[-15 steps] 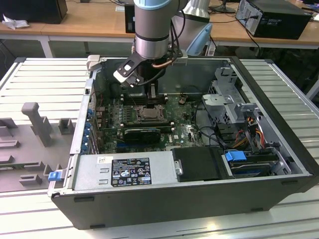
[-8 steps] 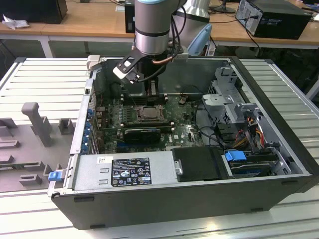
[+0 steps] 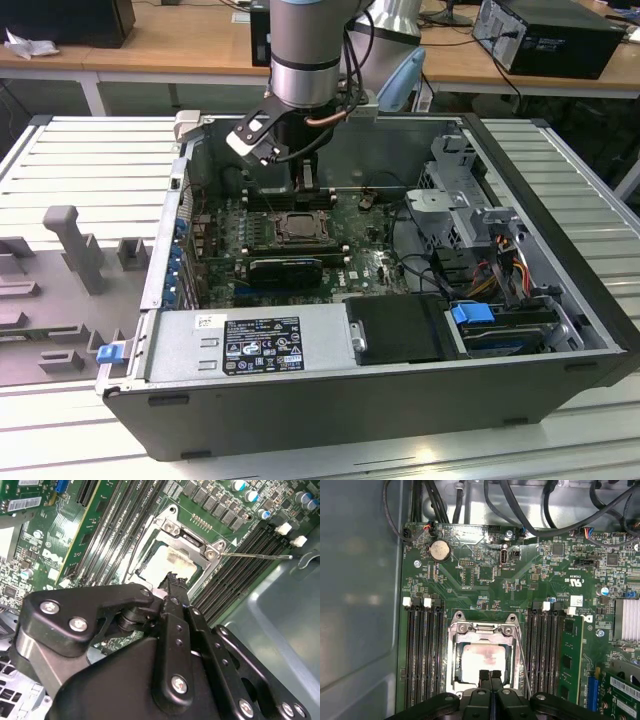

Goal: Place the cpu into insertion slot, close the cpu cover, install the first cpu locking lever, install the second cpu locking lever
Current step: 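Install the first cpu locking lever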

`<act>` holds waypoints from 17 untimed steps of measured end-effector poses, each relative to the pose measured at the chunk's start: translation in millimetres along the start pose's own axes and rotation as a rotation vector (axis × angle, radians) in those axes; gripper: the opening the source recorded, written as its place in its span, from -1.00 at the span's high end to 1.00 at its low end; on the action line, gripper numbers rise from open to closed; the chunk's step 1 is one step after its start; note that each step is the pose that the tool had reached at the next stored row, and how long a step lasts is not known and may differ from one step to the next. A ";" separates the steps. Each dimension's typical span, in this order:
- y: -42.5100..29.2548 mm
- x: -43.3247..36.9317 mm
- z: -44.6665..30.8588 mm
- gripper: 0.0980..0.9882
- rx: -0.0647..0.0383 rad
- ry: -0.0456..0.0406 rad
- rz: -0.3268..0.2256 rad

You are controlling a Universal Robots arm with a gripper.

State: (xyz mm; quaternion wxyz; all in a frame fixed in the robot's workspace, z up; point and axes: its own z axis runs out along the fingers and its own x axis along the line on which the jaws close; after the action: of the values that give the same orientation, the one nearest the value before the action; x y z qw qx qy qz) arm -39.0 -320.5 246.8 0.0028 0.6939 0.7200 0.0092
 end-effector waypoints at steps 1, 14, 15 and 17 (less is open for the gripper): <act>0.0 0.0 -0.5 0.98 0.000 -0.0002 0.000; -0.1 0.1 -5.4 0.98 0.000 0.0000 0.000; -0.1 0.1 -5.5 0.98 0.000 0.0001 0.000; -0.1 0.1 -5.9 0.98 0.000 -0.0001 0.000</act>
State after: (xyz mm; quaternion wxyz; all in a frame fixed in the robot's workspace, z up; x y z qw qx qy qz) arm -39.2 -320.6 252.7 0.0028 0.6939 0.7200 0.0091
